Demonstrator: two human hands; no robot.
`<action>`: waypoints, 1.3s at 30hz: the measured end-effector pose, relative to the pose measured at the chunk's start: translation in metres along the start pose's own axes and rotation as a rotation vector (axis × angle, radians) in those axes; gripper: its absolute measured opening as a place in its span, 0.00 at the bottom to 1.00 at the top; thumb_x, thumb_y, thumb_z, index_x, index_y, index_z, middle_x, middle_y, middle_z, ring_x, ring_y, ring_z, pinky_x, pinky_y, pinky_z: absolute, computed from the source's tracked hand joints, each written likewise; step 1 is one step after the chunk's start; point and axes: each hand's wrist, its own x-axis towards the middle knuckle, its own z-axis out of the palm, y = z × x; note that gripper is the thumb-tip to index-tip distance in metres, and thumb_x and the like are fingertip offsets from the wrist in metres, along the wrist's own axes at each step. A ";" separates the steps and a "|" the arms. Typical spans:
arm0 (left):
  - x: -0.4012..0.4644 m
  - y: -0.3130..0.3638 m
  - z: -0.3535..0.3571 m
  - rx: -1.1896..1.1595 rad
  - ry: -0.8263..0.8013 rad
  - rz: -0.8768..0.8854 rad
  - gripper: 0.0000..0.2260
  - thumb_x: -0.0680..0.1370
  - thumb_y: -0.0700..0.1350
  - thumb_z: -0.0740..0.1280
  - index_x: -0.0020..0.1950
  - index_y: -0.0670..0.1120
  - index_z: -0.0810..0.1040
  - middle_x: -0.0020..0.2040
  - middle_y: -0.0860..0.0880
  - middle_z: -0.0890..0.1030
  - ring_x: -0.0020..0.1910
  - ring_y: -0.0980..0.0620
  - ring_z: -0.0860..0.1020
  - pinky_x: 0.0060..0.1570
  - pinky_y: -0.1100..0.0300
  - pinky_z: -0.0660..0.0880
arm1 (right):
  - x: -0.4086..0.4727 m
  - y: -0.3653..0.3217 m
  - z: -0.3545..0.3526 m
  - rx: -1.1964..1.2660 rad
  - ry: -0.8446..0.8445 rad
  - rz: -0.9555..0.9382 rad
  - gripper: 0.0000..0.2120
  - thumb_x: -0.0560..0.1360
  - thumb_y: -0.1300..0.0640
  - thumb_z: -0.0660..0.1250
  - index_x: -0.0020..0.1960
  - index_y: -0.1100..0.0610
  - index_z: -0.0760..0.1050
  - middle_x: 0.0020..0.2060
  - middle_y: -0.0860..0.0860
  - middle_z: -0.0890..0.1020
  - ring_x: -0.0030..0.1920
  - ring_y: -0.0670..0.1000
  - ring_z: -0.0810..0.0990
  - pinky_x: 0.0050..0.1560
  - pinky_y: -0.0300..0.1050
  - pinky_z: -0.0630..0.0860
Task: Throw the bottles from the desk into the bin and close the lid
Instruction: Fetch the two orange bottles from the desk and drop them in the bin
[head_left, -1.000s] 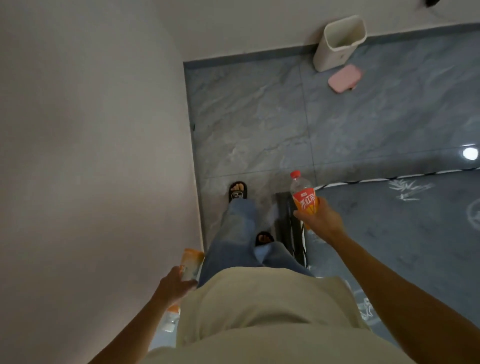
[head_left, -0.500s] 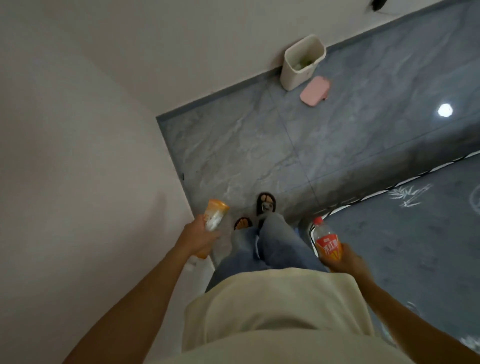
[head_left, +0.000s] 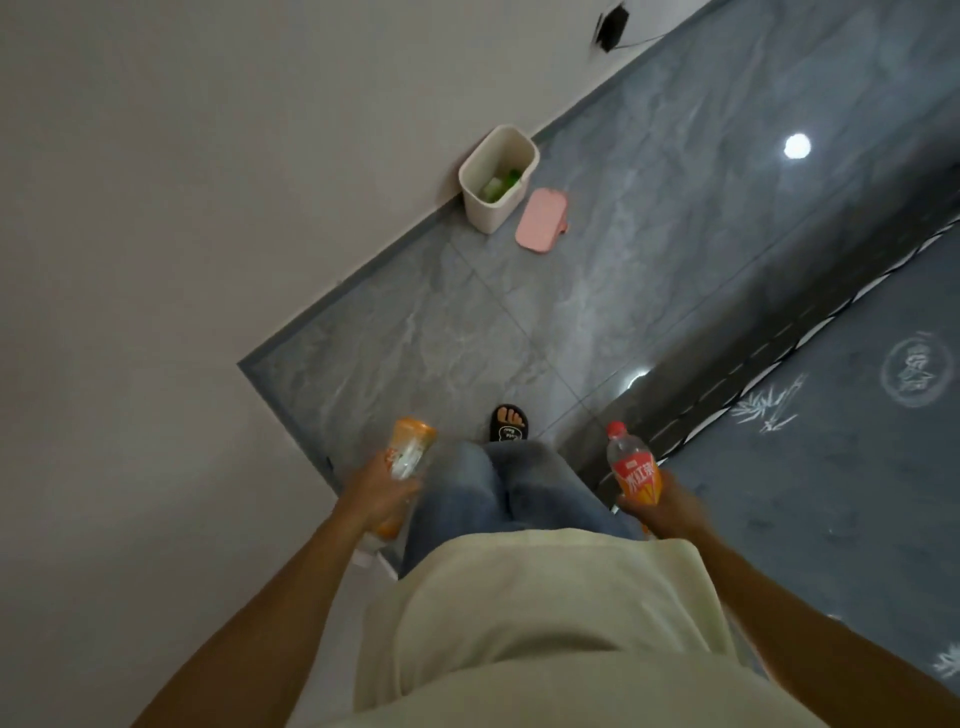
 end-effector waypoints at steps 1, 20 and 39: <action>0.002 0.001 -0.005 -0.026 -0.007 -0.002 0.27 0.71 0.55 0.76 0.67 0.52 0.73 0.58 0.47 0.81 0.47 0.49 0.78 0.43 0.57 0.74 | 0.007 -0.020 -0.008 -0.015 0.002 0.010 0.33 0.68 0.45 0.78 0.67 0.57 0.71 0.57 0.58 0.82 0.57 0.61 0.81 0.57 0.54 0.78; 0.165 0.132 -0.179 0.192 -0.124 -0.100 0.33 0.72 0.52 0.76 0.72 0.41 0.69 0.65 0.40 0.77 0.61 0.40 0.78 0.59 0.50 0.75 | 0.145 -0.280 -0.116 -0.004 0.079 -0.111 0.40 0.69 0.37 0.74 0.73 0.53 0.62 0.64 0.56 0.78 0.62 0.59 0.79 0.62 0.57 0.75; 0.283 0.351 -0.215 0.163 -0.060 0.005 0.36 0.69 0.58 0.76 0.71 0.46 0.68 0.60 0.43 0.79 0.52 0.44 0.79 0.46 0.55 0.71 | 0.227 -0.304 -0.235 -0.012 -0.013 0.108 0.40 0.67 0.35 0.74 0.71 0.53 0.65 0.60 0.57 0.80 0.57 0.59 0.81 0.56 0.55 0.74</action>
